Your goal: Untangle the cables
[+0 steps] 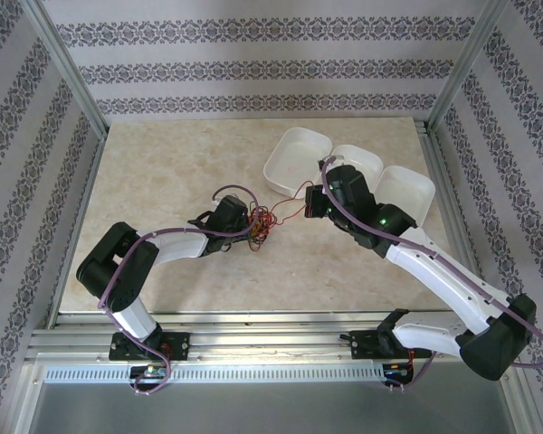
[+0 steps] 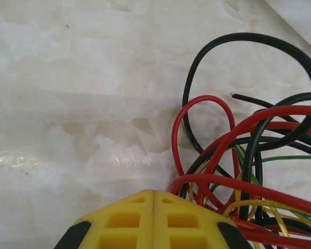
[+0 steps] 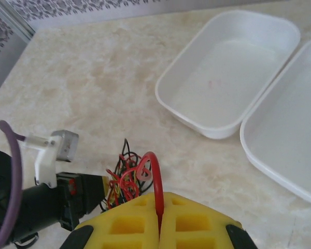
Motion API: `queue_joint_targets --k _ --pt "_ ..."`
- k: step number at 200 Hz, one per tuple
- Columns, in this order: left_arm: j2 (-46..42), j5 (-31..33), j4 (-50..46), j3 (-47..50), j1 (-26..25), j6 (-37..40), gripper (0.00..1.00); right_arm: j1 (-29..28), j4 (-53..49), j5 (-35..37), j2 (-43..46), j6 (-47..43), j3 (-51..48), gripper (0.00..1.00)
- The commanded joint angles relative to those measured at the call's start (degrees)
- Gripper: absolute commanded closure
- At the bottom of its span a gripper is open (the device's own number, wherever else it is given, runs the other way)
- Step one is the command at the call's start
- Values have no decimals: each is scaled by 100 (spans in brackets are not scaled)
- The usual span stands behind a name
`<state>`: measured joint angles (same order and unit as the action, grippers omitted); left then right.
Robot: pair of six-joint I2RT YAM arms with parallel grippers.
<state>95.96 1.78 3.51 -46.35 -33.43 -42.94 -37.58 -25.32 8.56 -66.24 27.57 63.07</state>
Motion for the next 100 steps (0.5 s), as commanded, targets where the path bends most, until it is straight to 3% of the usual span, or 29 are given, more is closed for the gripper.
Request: queue_joint_targets --k 1,100 --pt "71 103 -226 -33 -58 -48 100 108 43 152 203 -321 343 100" --pt "150 56 -197 -50 -58 -57 100 457 -86 320 653 -532 492 100"
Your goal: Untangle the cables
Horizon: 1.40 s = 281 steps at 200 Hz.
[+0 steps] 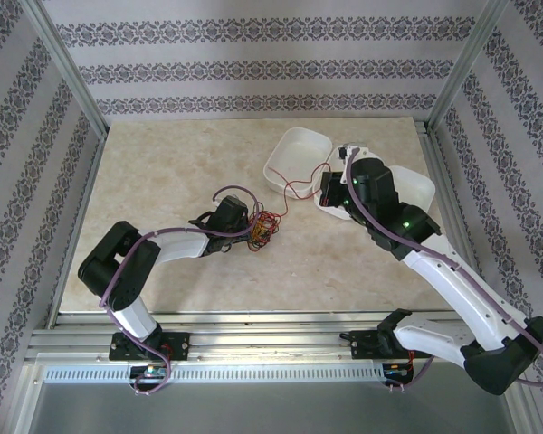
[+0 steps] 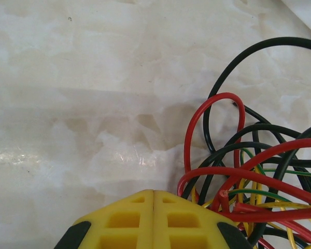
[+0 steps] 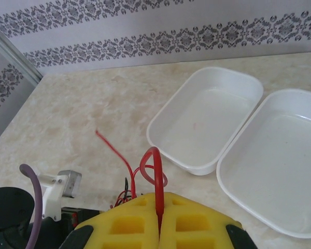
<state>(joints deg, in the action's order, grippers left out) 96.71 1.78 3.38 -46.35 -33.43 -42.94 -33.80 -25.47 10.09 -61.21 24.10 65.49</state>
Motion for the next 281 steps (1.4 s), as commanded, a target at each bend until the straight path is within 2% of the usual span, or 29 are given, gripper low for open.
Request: queue_joint_targets --k 1,53,100,144,183,212,281 --pt "76 53 -182 -50 -58 -57 100 82 -76 172 152 -185 256 100" --pt "99 39 -188 -59 -58 -68 100 179 -255 553 328 -476 597 100" --pt "77 37 -217 -72 -58 -31 100 342 -494 1509 619 -674 763 100" --pt "68 15 -145 -59 -58 -48 100 1190 -965 1661 635 -301 683 100" --pt "64 9 -157 -44 -58 -33 100 2111 -887 1760 780 -244 333 100" --pt "59 3 -162 -58 -58 -26 100 2751 -815 1557 830 -110 49 100" --pt "103 -55 -146 -87 -58 -7 100 3477 -509 1164 632 274 -704 100"
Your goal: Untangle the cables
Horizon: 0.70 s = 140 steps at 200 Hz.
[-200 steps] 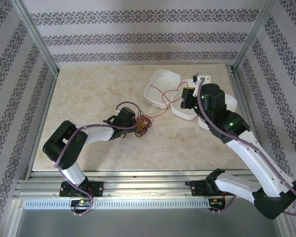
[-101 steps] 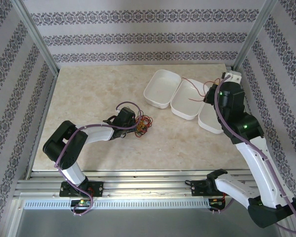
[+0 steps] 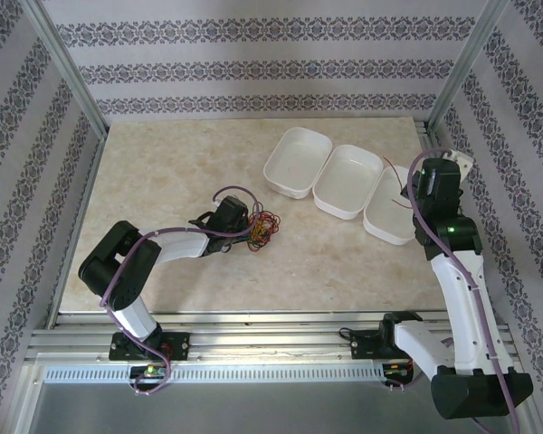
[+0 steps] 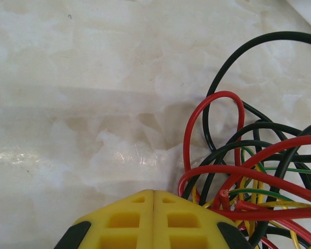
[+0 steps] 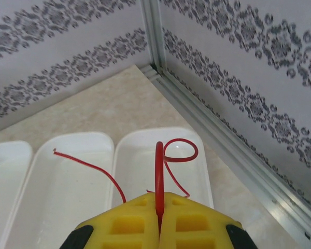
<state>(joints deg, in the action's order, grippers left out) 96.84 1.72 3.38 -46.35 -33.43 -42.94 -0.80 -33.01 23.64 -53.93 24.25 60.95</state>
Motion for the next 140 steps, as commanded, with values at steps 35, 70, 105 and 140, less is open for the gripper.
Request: queue_joint_targets --k 35,70,105,140 --pt "99 -45 -148 -82 -58 0 100 337 12 566 -413 539 -395 100" --pt "103 -22 -151 -71 -58 7 100 488 211 538 -515 481 -684 100" --pt "125 -23 -107 -74 -58 1 100 484 269 336 -874 225 -775 100" --pt "151 -32 -93 -50 -58 -5 100 484 190 63 -1458 -97 -616 100"
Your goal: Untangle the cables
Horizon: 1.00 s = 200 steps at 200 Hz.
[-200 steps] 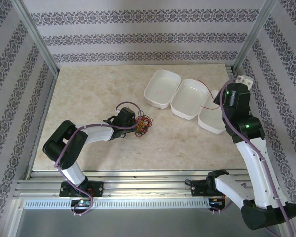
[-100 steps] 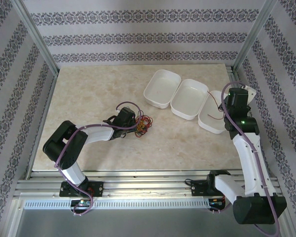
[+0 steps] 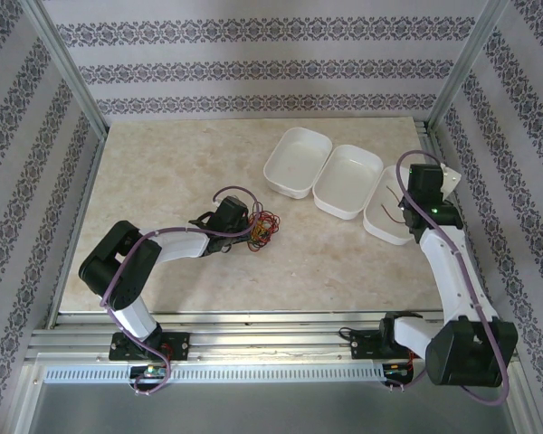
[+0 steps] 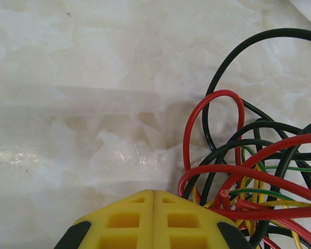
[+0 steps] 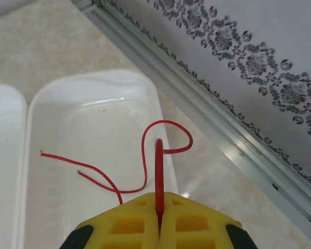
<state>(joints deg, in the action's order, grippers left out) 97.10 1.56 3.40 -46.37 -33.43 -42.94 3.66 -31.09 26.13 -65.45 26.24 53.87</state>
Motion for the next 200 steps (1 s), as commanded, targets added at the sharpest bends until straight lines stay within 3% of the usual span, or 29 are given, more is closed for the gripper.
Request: queue_joint_targets --k 1,105,200 --pt "125 -16 -94 -48 -58 -9 100 38 -2 -195 -326 -300 99 100" --pt "160 -24 -22 -19 -58 -26 100 -23 -46 -1277 -1795 -911 574 100" --pt "187 -57 -14 -40 -58 -19 100 73 -493 -1598 -3226 -1230 1324 100"
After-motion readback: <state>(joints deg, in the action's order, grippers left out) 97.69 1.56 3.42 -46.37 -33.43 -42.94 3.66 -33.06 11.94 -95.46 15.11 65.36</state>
